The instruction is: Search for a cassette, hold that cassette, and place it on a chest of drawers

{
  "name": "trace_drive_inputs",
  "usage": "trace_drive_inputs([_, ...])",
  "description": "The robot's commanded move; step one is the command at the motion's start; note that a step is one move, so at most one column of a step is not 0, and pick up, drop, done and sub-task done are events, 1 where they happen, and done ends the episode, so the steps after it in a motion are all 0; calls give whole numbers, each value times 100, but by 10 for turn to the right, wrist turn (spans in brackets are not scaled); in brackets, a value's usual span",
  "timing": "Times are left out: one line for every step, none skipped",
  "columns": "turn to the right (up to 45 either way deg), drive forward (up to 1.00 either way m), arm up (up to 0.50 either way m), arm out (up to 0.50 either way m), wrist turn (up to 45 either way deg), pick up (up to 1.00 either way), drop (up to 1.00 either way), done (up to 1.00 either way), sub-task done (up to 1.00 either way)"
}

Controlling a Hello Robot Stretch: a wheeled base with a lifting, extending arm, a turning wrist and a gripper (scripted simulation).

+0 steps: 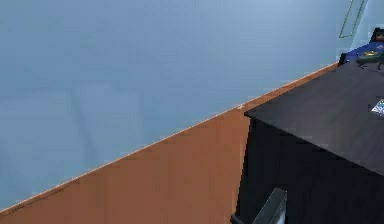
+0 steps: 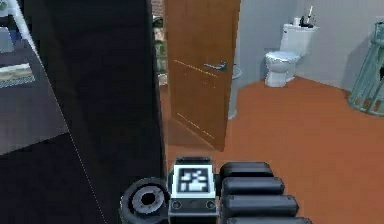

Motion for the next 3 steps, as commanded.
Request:
trace_drive_inputs([30, 0, 0, 0, 0, 0, 0, 0, 0])
trace_drive_inputs([0, 20, 0, 0, 0, 0, 0, 0, 0])
trace_drive_inputs([450, 0, 0, 0, 0, 0, 0, 0, 0])
